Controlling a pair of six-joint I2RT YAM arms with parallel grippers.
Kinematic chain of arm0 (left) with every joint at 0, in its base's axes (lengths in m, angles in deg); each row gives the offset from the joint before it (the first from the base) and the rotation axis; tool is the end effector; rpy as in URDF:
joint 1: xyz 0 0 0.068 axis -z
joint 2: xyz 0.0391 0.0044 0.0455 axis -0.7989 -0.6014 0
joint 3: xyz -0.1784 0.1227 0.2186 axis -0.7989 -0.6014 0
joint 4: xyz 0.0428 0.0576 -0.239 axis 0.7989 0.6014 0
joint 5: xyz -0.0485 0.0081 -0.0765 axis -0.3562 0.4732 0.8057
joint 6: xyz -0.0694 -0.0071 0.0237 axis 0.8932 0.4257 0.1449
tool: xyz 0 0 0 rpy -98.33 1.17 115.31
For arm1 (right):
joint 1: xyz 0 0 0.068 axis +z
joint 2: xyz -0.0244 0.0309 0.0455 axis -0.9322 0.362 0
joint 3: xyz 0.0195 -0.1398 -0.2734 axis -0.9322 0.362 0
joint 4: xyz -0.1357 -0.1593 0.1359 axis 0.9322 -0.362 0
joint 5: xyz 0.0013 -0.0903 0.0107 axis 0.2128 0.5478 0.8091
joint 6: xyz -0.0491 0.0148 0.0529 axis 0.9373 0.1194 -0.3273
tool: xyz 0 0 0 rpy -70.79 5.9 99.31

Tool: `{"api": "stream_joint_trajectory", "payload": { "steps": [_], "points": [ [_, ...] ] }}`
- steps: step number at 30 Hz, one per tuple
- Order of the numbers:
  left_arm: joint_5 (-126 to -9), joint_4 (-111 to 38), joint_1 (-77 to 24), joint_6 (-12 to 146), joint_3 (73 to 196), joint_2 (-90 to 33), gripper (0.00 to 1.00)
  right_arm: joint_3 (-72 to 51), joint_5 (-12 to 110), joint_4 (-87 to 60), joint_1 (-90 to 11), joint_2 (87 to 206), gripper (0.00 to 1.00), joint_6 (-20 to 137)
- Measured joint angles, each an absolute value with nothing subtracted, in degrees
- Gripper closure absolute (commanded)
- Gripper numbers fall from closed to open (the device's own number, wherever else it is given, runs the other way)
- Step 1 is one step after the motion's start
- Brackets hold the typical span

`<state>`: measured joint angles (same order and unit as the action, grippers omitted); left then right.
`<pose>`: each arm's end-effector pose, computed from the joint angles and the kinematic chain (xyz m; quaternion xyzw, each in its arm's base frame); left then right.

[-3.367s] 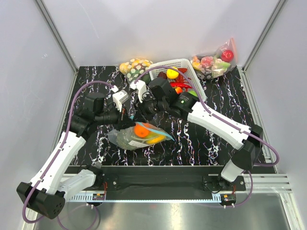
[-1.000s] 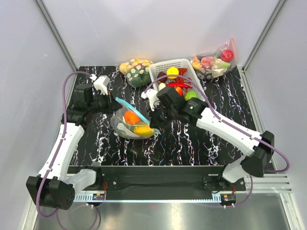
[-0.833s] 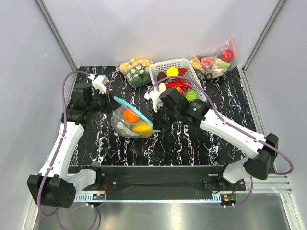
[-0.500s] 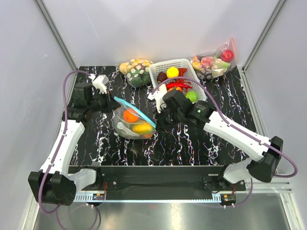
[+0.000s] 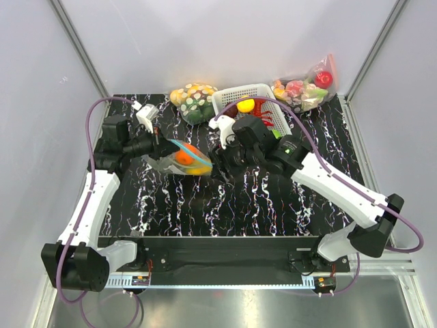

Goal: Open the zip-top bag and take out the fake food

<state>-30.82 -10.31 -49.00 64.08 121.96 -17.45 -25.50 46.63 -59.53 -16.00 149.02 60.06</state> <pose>0.2255 -0.0595 0.3672 0.1644 0.8022 -0.3785 0.4315 0.1806 0.2547 0.4162 -0.3964 0.8084 0.2730 0.3389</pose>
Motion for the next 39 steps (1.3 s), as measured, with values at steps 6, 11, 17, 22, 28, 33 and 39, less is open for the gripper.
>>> {"api": "stream_joint_trajectory", "payload": {
  "steps": [6, 11, 17, 22, 28, 33, 39],
  "points": [
    [-27.98, -10.44, -49.04, 63.04, 121.96, -17.48, 1.0, -26.04, 46.02, -53.73, -17.49, 153.22, 0.34, 61.48],
    [-26.3, -9.81, -49.04, 62.05, 121.96, -17.89, 1.0, -26.07, 44.89, -49.82, -19.85, 158.2, 0.33, 62.47],
    [-25.12, -7.86, -49.04, 60.46, 121.96, -18.2, 1.0, -26.57, 43.2, -46.72, -22.91, 159.8, 0.32, 62.79],
    [-25.1, -7.1, -49.04, 59.23, 121.39, -18.13, 1.0, -28.27, 41.13, -44.97, -23.24, 160.46, 0.32, 63.23],
    [-25.1, -6.73, -49.04, 58.71, 119.27, -18.07, 1.0, -28.34, 38.5, -44.09, -23.26, 161.85, 0.32, 63.21],
    [-25.12, -6.66, -49.02, 58.69, 119.14, -18.07, 1.0, -28.12, 36.54, -43.9, -23.26, 163.32, 0.32, 62.9],
    [-25.1, -6.64, -48.93, 58.55, 119.14, -18.07, 1.0, -26.2, 35.49, -42.85, -23.26, 163.38, 0.32, 62.71]
  ]
}}
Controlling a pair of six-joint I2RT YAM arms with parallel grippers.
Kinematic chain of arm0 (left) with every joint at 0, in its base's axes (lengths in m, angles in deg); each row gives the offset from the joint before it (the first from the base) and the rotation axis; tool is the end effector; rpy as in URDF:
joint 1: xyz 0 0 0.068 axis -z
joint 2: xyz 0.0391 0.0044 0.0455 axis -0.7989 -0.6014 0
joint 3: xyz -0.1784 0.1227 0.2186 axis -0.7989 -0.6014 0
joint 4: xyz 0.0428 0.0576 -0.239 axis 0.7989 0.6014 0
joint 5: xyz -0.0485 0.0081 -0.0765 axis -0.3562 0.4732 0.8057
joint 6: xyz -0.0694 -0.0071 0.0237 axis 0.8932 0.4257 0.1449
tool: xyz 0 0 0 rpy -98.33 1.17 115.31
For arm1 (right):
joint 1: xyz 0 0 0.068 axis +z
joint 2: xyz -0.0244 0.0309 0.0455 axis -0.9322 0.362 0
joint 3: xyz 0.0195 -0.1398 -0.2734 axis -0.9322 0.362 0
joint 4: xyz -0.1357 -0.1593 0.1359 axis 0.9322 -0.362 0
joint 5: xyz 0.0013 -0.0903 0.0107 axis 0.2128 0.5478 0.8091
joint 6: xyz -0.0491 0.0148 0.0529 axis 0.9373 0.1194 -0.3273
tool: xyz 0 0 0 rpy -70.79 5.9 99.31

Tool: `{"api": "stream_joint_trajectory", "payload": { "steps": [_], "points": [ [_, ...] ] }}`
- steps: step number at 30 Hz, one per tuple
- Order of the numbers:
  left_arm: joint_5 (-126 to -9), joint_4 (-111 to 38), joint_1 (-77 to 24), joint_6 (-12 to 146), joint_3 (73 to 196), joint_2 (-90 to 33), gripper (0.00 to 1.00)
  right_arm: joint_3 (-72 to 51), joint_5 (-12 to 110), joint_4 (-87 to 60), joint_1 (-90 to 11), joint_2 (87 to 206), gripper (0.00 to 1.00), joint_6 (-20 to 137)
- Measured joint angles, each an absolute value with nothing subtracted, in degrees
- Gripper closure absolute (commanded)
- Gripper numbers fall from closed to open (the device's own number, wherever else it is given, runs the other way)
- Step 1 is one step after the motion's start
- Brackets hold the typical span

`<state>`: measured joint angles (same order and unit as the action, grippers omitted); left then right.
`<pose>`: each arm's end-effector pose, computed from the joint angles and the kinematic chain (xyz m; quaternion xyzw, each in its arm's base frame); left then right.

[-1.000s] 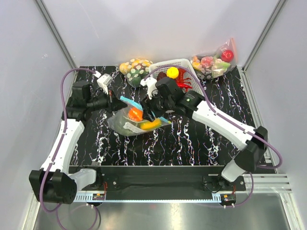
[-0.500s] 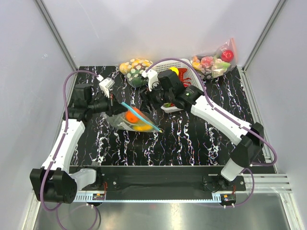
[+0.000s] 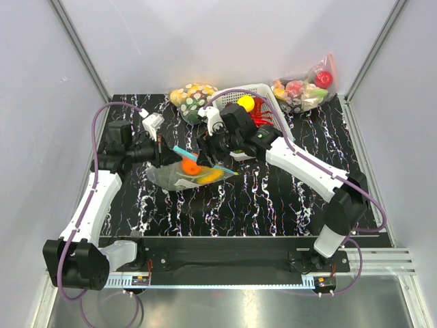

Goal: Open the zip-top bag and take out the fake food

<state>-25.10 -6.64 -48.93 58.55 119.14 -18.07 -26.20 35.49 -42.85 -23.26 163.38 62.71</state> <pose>0.2186 -0.0634 0.3447 0.2034 0.8028 -0.4059 0.3865 0.2673 0.3033 0.3680 -0.3976 0.7855 0.3275 0.3430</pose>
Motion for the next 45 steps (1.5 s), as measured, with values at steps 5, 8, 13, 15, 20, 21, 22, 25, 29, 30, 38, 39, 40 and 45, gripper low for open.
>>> {"api": "stream_joint_trajectory", "payload": {
  "steps": [5, 8, 13, 15, 20, 21, 22, 25, 29, 30, 38, 39, 40, 45],
  "points": [
    [-25.12, -6.62, -48.89, 58.51, 119.14, -18.07, 1.0, -25.89, 35.44, -42.5, -23.26, 164.17, 0.32, 62.71],
    [-25.12, -6.59, -48.86, 58.47, 119.14, -18.07, 1.0, -25.83, 35.49, -42.32, -23.26, 164.39, 0.32, 62.71],
    [-25.1, -6.59, -48.86, 58.45, 119.14, -18.07, 1.0, -25.78, 35.47, -41.47, -23.26, 164.39, 0.32, 62.71],
    [-25.1, -6.59, -48.86, 58.42, 119.14, -18.07, 1.0, -25.78, 35.47, -41.3, -23.26, 164.39, 0.31, 62.62],
    [-25.12, -6.59, -48.82, 58.23, 119.14, -18.07, 1.0, -25.78, 35.47, -41.08, -23.87, 164.39, 0.31, 62.47],
    [-25.12, -6.57, -48.82, 58.2, 119.14, -18.07, 1.0, -25.78, 35.47, -41.08, -24.24, 164.39, 0.31, 62.47],
    [-25.12, -6.57, -48.78, 58.18, 119.14, -18.07, 1.0, -25.78, 35.47, -41.08, -24.57, 164.39, 0.31, 62.47],
    [-25.12, -6.57, -48.78, 58.1, 119.14, -18.07, 1.0, -25.78, 35.47, -41.06, -25.42, 164.39, 0.31, 62.47],
    [-25.12, -6.57, -48.78, 58.05, 119.14, -18.07, 1.0, -25.78, 35.44, -41.06, -25.88, 164.39, 0.32, 62.49],
    [-25.12, -6.57, -48.78, 58.05, 119.14, -18.07, 1.0, -25.78, 35.42, -41.06, -25.88, 164.39, 0.31, 62.49],
    [-25.12, -6.57, -48.78, 57.68, 119.14, -18.07, 1.0, -25.78, 34.13, -41.06, -25.88, 164.48, 0.33, 62.47],
    [-25.12, -6.57, -48.78, 57.66, 119.14, -18.07, 1.0, -25.78, 33.94, -41.06, -25.88, 164.59, 0.33, 62.49],
    [-25.12, -6.57, -48.78, 57.66, 119.14, -18.07, 1.0, -25.78, 33.78, -41.03, -25.88, 164.78, 0.33, 62.47],
    [-25.12, -6.57, -48.78, 57.66, 119.14, -18.07, 1.0, -25.78, 32.8, -40.99, -25.88, 166.05, 0.34, 62.47]
  ]
}}
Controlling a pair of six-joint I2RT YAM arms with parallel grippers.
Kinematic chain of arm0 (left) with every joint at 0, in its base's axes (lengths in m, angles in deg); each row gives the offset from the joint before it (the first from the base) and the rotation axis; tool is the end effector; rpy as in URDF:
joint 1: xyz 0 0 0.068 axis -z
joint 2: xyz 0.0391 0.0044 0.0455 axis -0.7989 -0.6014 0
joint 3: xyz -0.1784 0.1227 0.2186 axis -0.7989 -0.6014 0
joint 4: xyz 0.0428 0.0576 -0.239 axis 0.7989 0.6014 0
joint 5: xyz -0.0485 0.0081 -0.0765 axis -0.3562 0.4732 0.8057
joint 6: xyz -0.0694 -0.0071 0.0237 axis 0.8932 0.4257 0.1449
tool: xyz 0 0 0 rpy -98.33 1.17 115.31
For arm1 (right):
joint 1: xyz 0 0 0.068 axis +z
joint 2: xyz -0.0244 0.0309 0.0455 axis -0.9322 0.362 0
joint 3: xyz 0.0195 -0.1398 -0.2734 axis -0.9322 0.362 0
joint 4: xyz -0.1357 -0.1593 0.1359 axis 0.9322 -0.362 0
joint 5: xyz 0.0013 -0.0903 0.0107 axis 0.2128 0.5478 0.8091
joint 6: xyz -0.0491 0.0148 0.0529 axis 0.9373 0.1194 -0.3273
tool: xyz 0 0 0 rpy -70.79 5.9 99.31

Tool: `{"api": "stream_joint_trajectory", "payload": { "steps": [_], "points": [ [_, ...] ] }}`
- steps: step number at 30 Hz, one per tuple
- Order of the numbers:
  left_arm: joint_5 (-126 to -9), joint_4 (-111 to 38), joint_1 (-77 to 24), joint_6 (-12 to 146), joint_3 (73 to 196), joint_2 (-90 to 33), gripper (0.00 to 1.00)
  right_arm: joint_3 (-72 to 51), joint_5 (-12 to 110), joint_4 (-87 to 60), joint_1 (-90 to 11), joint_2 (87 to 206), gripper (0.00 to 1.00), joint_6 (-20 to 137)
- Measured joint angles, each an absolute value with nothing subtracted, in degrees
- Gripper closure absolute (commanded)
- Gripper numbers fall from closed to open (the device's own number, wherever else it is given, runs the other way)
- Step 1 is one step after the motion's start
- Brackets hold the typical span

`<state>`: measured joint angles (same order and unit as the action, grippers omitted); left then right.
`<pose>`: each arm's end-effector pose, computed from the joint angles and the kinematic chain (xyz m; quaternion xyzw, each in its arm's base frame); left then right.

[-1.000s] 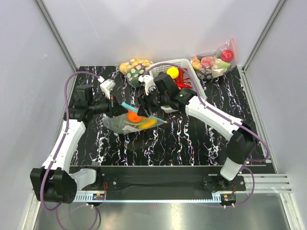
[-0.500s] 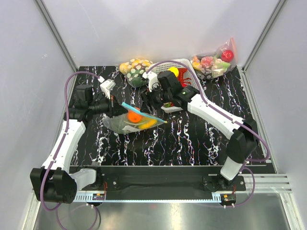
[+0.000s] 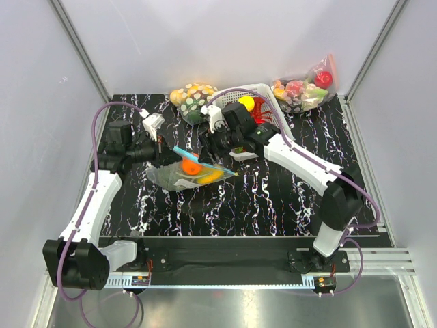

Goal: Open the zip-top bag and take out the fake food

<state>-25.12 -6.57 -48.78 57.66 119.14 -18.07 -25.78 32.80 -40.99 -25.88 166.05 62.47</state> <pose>0.2183 -0.0639 0.3446 0.2104 0.8012 -0.4033 0.3887 0.2885 0.3014 0.3514 -0.3861 0.7929 0.3357 0.3309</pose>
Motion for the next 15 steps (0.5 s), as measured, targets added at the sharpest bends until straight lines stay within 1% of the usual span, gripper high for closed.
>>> {"api": "stream_joint_trajectory", "payload": {
  "steps": [7, 15],
  "points": [
    [-25.14, -6.57, -48.78, 57.66, 119.14, -18.09, 1.0, -25.87, 32.38, -40.88, -25.86, 166.95, 0.35, 62.49],
    [-25.43, -6.57, -48.67, 57.64, 119.23, -18.59, 1.0, -26.72, 31.71, -41.43, -25.25, 168.32, 0.38, 62.53]
  ]
}}
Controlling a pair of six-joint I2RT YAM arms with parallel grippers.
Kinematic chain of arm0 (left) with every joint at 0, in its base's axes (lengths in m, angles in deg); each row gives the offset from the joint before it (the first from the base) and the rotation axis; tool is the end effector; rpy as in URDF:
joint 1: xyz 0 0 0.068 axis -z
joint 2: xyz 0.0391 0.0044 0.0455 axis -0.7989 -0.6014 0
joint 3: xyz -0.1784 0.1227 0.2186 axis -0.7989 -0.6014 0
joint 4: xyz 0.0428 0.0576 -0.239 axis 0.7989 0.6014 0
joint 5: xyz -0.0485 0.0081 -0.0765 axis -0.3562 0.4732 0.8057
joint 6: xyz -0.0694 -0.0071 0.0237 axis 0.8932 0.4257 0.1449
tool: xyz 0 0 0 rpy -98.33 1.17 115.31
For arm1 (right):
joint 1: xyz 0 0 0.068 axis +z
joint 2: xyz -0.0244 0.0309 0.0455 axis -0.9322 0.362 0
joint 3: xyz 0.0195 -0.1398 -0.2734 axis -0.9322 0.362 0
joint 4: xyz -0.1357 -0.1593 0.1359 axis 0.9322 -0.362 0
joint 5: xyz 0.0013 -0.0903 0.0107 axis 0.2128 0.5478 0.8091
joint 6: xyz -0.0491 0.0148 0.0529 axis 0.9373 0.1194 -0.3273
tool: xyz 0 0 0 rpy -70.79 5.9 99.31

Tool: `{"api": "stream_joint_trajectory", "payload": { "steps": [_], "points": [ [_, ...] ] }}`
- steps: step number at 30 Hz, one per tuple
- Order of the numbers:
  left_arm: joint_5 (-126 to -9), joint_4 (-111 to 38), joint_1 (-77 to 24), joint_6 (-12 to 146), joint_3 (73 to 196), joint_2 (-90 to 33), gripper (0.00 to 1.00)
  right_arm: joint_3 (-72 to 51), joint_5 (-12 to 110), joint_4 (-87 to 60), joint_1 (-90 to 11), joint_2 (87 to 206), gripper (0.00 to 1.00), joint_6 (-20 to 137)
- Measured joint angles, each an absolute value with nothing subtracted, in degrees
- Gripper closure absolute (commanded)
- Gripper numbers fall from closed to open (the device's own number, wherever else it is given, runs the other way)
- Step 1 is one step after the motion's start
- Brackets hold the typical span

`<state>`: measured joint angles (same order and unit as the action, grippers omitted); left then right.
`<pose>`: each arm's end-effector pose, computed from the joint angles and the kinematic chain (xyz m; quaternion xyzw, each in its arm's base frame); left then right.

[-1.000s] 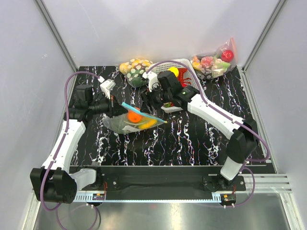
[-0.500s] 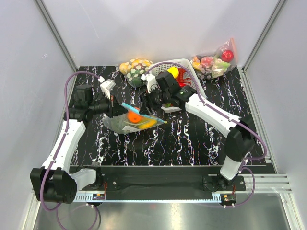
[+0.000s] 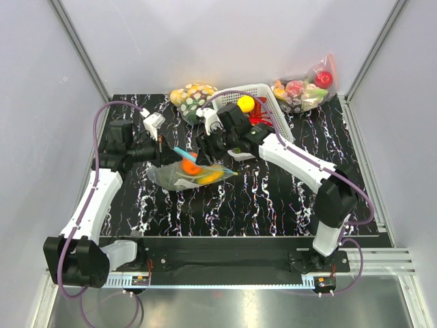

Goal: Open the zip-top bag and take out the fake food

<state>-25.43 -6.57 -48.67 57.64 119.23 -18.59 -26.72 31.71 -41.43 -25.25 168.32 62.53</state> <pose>0.2206 -0.0643 0.3431 0.2088 0.8036 -0.4021 0.3860 0.2911 0.3117 0.3406 -0.3937 0.7947 0.3406 0.3121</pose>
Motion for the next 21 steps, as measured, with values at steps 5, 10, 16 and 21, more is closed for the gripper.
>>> {"api": "stream_joint_trajectory", "payload": {
  "steps": [5, 10, 16, 21],
  "points": [
    [-26.63, -5.72, -48.49, 57.22, 120.37, -20.1, 1.0, -28.1, 30.85, -41.69, -23.63, 169.0, 0.39, 62.49],
    [-27.57, -5.17, -48.45, 57.07, 120.69, -20.23, 1.0, -28.23, 29.74, -41.78, -22.19, 169.0, 0.41, 62.27],
    [-27.61, -5.06, -48.23, 57.02, 120.69, -20.23, 1.0, -28.27, 29.76, -41.6, -21.4, 169.7, 0.49, 61.83],
    [-27.63, -4.93, -48.03, 57.0, 120.69, -20.23, 1.0, -29.21, 29.94, -41.8, -21.29, 170.77, 0.4, 61.48]
  ]
}}
